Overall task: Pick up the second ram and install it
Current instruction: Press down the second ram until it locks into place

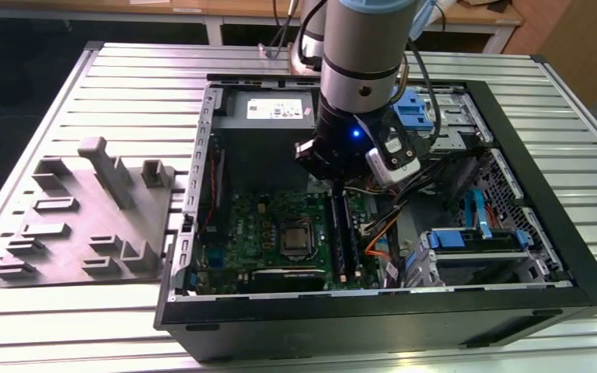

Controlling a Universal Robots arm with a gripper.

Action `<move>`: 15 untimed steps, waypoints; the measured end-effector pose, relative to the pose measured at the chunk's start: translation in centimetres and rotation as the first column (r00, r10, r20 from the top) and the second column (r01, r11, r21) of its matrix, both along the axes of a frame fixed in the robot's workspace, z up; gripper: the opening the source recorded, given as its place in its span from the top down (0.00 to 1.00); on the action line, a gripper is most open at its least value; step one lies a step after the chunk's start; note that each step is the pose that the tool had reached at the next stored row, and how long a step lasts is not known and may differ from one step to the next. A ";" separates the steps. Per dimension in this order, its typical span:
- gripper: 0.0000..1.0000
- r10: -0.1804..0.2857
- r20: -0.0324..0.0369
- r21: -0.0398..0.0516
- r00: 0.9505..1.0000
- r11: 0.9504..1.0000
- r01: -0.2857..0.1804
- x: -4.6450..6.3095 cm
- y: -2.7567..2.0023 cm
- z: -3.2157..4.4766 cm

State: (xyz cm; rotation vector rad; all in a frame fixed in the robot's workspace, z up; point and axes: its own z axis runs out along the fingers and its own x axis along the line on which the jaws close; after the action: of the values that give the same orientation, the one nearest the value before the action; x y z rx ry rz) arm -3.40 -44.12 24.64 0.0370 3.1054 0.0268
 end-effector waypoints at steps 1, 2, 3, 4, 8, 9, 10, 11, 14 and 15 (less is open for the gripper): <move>0.90 0.000 0.000 0.000 1.000 1.000 0.000 0.0 0.05 -0.13; 0.90 0.000 0.000 0.000 1.000 1.000 0.000 0.0 0.08 -0.27; 0.90 0.000 0.000 0.000 1.000 1.000 0.000 0.0 0.10 -0.43; 0.90 0.000 0.000 0.000 1.000 1.000 0.000 0.0 0.12 -0.59; 0.90 0.000 0.000 0.001 1.000 1.000 0.000 0.0 0.21 -0.87; 0.90 0.000 0.000 0.002 1.000 1.000 0.000 0.0 0.22 -0.92; 0.90 0.000 0.001 0.003 1.000 1.000 0.000 0.0 0.26 -0.97; 0.90 0.000 0.001 0.004 1.000 1.000 0.000 0.0 0.32 -1.00; 0.90 0.000 0.002 0.005 1.000 1.000 0.000 0.0 0.55 -1.13; 0.90 0.000 0.002 0.005 1.000 1.000 0.000 0.0 0.62 -1.23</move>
State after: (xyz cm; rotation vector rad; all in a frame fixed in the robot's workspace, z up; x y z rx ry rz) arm -3.40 -43.50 23.40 0.0376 3.1036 0.0349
